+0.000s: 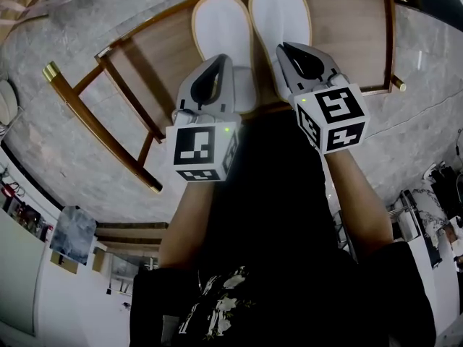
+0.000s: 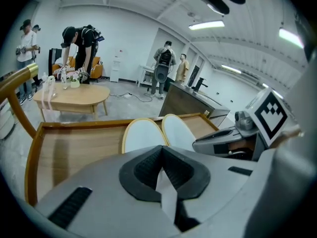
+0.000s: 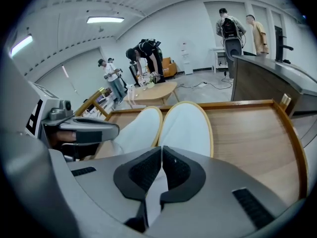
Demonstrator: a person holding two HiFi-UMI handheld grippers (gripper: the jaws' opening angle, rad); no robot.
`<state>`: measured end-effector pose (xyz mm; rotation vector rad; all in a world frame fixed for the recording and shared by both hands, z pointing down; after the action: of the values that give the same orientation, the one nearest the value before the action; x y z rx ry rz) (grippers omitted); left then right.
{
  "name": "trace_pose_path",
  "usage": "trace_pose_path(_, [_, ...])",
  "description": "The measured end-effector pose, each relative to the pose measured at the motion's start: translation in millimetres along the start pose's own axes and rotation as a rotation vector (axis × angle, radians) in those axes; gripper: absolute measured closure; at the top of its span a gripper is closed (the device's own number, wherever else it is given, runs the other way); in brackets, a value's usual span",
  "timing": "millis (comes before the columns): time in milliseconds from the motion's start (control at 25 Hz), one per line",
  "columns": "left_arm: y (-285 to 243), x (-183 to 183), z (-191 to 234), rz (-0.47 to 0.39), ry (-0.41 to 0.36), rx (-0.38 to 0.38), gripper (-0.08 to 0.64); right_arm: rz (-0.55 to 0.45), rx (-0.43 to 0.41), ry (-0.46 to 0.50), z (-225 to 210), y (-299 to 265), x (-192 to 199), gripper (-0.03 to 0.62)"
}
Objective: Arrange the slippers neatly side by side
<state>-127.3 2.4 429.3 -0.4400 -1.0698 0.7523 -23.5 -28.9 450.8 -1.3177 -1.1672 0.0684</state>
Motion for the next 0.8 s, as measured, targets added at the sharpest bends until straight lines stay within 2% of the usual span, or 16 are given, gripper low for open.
trace_pose_path(200, [2.1, 11.3, 6.4, 0.034, 0.029, -0.004, 0.557, -0.013, -0.041, -0.002, 11.2, -5.8, -3.1, 0.586])
trace_pose_path(360, [-1.7, 19.8, 7.5, 0.068, 0.070, 0.016, 0.557, -0.020, -0.043, -0.003, 13.0, -5.6, -2.2, 0.584])
trace_pose_path(560, [-7.3, 22.1, -5.7, 0.090, 0.050, 0.042, 0.557, -0.050, -0.055, 0.035, 13.3, -5.3, -4.3, 0.581])
trace_pose_path(720, [0.7, 14.0, -14.0, 0.048, 0.049, 0.030, 0.557, -0.100, -0.110, 0.048, 19.3, -1.9, -13.0, 0.499])
trace_pose_path(800, [9.2, 11.0, -15.4, 0.021, 0.061, 0.017, 0.557, -0.142, -0.120, 0.055, 21.7, 5.4, -21.2, 0.486])
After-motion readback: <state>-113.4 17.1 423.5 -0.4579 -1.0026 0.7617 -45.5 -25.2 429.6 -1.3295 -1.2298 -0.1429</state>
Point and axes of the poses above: the fingertips, and each gripper's own axes: y backward along the fingers, z to its left, x out of its underside, the point moved 1 cm from there along y, backward along the fingers, and after that the axes turned 8 degrees about y, right-handed, at the moved point
